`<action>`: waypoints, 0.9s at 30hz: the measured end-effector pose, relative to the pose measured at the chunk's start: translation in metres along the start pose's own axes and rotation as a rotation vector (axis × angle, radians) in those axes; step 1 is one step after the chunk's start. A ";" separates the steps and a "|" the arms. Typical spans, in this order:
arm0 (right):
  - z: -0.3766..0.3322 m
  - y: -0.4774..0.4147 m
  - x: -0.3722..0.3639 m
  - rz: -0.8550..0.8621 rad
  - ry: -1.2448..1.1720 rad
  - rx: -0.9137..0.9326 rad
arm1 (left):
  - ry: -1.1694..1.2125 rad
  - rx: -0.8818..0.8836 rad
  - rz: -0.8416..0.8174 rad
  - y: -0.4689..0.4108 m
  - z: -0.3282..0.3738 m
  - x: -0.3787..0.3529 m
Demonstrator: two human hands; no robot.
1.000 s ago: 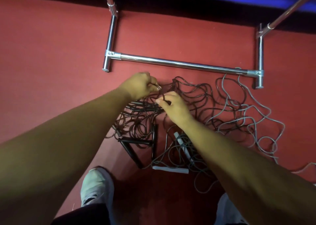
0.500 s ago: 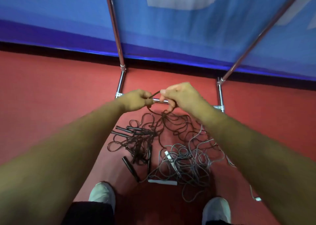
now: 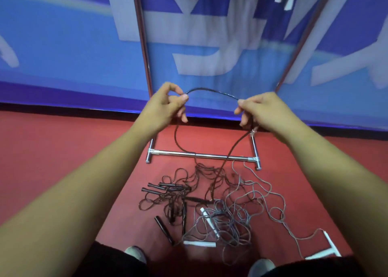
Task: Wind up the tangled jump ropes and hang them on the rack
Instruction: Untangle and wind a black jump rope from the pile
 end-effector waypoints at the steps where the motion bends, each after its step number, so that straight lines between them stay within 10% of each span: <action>1: 0.006 0.004 0.002 -0.030 0.037 -0.016 | -0.037 -0.030 0.009 0.002 0.012 -0.001; 8: -0.023 0.032 -0.040 -0.256 -0.224 0.101 | -0.129 -0.028 -0.128 0.024 0.033 -0.026; 17: -0.049 0.031 0.010 0.166 -0.353 0.199 | -0.325 0.238 -0.355 0.036 -0.044 -0.002; 27: 0.019 0.034 -0.006 -0.116 0.186 -0.090 | -0.089 0.114 -0.150 0.027 -0.009 -0.009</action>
Point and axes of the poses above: each hand's wrist, its own y-axis away from the middle knuckle, its own x-axis out of the back of the hand, z = x × y, the point moved 4 cm from there along -y, towards the middle knuckle, and after that the axes turned 13 degrees about y, right-handed, at the moved point
